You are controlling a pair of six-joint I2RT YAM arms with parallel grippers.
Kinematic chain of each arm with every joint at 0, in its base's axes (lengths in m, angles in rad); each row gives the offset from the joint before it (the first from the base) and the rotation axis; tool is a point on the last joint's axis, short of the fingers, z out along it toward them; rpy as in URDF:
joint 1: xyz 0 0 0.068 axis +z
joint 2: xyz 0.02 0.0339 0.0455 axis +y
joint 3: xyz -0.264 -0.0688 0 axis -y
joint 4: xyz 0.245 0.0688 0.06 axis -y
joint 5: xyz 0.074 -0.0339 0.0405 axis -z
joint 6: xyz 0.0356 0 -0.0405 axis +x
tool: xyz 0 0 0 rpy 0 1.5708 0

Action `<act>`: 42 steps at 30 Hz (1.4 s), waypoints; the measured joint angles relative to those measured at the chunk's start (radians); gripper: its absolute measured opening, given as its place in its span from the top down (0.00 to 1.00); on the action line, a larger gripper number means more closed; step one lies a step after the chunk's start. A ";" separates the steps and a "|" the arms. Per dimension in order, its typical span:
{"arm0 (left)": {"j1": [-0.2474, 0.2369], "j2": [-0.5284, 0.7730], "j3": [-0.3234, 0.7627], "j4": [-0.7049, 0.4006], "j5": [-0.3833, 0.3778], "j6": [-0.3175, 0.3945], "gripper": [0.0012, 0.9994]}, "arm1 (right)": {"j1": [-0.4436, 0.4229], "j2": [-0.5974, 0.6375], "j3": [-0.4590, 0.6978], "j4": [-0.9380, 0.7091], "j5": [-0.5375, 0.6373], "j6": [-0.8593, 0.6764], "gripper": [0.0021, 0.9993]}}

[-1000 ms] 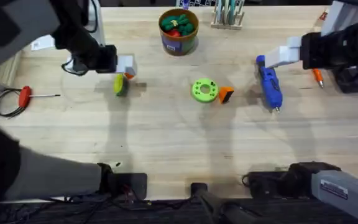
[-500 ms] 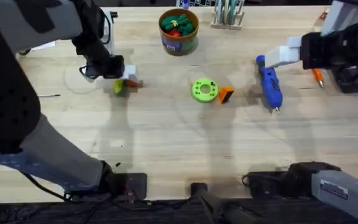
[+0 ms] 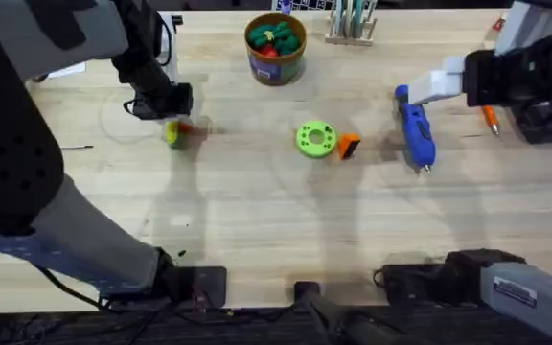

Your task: Pick up the gripper from the table and insert it into the empty holder that is missing its gripper. Then pick up a screw, insert it into the mounting hole, and use the screwdriver to tighten it. Finally, clean up the table by picking up the vegetable and placing it into the bucket.

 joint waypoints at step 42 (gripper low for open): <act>-0.030 -0.374 0.294 -0.312 0.004 -0.039 0.03 | 0.000 0.000 0.000 0.000 0.000 0.000 0.01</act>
